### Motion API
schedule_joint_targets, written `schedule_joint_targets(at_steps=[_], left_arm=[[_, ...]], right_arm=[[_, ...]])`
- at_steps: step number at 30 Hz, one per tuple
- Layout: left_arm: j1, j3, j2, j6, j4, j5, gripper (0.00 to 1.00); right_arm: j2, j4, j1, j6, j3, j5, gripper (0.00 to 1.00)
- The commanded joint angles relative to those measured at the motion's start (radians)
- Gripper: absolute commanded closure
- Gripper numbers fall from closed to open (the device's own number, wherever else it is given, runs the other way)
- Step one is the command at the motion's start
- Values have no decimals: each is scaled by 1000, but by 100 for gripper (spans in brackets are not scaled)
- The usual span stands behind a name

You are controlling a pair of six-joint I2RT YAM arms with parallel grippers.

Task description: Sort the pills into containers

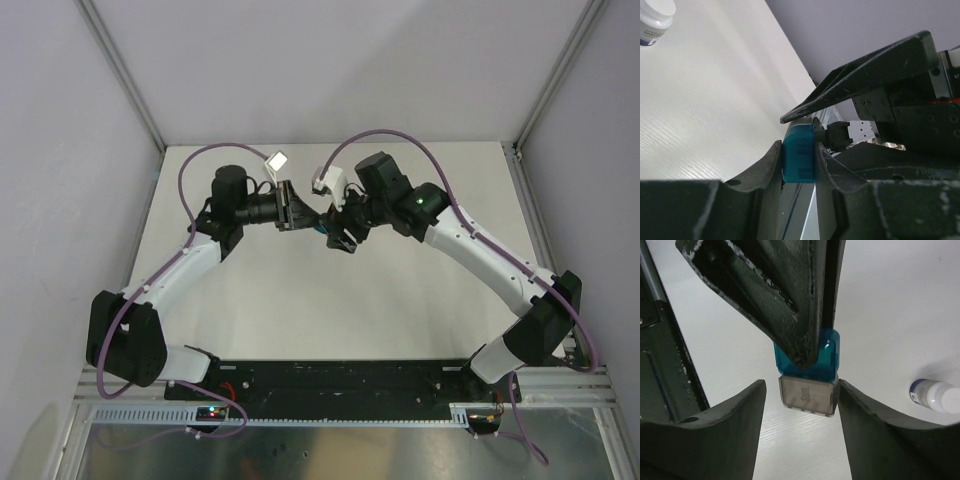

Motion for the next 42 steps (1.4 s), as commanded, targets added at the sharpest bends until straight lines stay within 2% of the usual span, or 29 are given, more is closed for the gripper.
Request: schedule_joint_targets(at_steps=[1,12,20,28,36,42], left_arm=[[-7,23,-30,-39,37,1,100],[-9,6,-10,-73,39,-24,100],[-1,-4,-8,-85,39,-82,100],[15,-9,6,-108,36,-126,100],[38,-13,13,-97,34,-138,100],[48,-6,10,-84,34,-137,100]], right_arm=[[-22,73,45,-32,10,149,39],[-53,177,156,-100,-73,479,58],[-68,228,210,-144,-114,637,63],[-71,270,246,-161,-140,737,58],[-98,231,246,-138,-139,651,50],[-124,169,221,-97,-107,518,41]])
